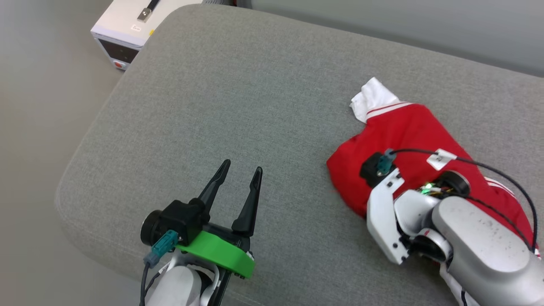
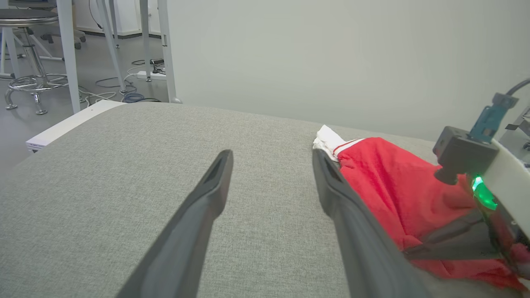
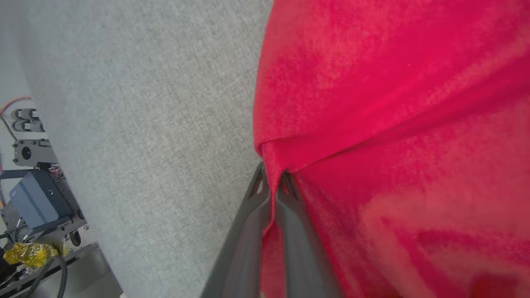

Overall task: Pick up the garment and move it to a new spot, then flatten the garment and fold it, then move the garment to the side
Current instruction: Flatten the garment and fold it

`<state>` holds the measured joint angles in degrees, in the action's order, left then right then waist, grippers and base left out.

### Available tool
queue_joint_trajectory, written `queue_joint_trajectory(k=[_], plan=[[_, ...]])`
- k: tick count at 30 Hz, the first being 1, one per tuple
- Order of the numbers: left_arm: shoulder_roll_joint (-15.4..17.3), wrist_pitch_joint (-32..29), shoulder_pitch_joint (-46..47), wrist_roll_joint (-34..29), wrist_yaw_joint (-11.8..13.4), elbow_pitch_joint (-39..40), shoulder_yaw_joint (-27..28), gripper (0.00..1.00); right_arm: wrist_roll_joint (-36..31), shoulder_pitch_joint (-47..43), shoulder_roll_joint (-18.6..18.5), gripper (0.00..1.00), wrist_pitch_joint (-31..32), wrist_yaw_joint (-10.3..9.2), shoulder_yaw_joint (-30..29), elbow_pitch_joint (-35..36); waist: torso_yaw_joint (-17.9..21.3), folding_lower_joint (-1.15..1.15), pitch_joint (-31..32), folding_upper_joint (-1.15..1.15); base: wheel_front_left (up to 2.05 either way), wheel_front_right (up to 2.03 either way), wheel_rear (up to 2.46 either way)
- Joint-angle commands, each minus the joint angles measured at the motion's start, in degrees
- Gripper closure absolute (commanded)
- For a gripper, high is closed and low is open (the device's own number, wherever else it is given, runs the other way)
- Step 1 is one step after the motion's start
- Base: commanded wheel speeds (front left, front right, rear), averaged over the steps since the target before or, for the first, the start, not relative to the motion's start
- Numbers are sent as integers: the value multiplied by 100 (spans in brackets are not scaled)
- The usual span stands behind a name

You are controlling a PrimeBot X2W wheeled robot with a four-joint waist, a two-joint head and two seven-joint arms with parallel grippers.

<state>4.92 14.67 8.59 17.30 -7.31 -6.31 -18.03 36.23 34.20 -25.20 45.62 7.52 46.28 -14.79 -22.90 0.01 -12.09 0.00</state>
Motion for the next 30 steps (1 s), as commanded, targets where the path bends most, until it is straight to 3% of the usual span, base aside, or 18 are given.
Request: queue_joint_trajectory(k=[1,13,20,21,22,30], plan=[[-34,33,70,41,-17,-16,22,0,137,17,-24,100,-95,-3,202,114,104,-1,150,0,0,0,0],[12,33,-94,55,-17,-154,23,0,676,-159,-436,100,-446,-3,1603,1044,320,-1,595,0,0,0,0],[16,33,-124,60,-17,-216,-4,0,838,-264,-431,100,-799,-3,1900,844,370,-1,631,0,0,0,0],[19,33,-126,61,-17,-218,1,0,859,-263,-407,57,-909,-3,1892,788,385,-1,637,0,0,0,0],[21,33,-127,62,-17,-219,5,0,871,-261,-391,0,-1005,-3,1886,752,396,-1,645,0,0,0,0],[64,33,-214,63,-17,-226,87,0,1375,-220,-485,0,-1260,-3,1329,860,617,-1,805,0,0,0,0]])
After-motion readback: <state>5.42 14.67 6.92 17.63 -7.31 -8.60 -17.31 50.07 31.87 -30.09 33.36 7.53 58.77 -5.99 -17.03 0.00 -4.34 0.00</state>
